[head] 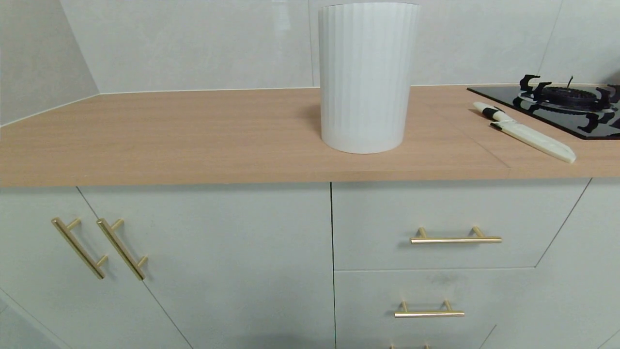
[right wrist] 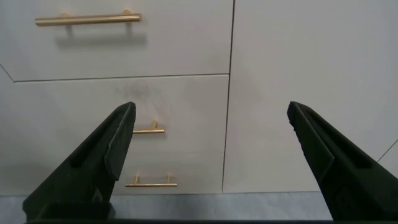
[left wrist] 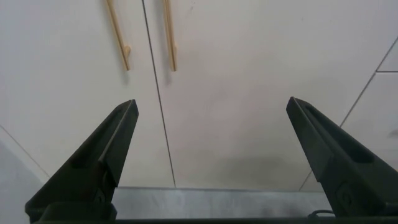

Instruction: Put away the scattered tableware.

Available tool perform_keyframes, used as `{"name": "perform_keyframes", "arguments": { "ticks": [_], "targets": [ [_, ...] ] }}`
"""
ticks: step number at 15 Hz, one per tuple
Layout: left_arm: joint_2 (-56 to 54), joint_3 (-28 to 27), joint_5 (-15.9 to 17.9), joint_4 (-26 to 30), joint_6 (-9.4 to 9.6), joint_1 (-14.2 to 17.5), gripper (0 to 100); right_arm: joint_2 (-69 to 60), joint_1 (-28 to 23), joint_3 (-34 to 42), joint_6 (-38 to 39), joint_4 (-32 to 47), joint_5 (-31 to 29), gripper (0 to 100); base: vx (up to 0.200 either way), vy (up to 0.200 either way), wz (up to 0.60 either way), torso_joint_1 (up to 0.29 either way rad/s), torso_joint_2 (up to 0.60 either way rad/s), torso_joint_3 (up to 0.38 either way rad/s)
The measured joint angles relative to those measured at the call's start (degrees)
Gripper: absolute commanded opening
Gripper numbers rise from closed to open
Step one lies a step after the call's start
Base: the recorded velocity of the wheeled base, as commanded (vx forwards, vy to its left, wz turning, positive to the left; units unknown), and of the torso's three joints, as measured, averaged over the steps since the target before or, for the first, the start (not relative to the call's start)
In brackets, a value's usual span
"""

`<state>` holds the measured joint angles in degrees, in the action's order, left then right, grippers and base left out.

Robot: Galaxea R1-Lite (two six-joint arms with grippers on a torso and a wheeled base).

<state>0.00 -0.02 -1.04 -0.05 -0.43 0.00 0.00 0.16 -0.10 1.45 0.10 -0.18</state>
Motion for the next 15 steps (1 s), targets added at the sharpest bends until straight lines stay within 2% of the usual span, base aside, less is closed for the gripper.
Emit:
{"name": "perform_keyframes", "arguments": {
  "ticks": [4, 15],
  "targets": [
    [0.0, 0.02, 0.0, 0.0, 0.0, -0.05, 100, 0.0, 0.0, 0.0, -0.01, 0.0, -0.09, 100, 0.0, 0.0, 0.0, 0.024, -0.24, -0.304],
    [0.0, -0.02, 0.0, -0.05, -0.06, 0.0, 100, 0.0, 0.0, 0.0, 0.05, -0.02, -0.15, 100, 0.0, 0.0, 0.0, 0.127, -0.49, -0.333]
  ]
}}
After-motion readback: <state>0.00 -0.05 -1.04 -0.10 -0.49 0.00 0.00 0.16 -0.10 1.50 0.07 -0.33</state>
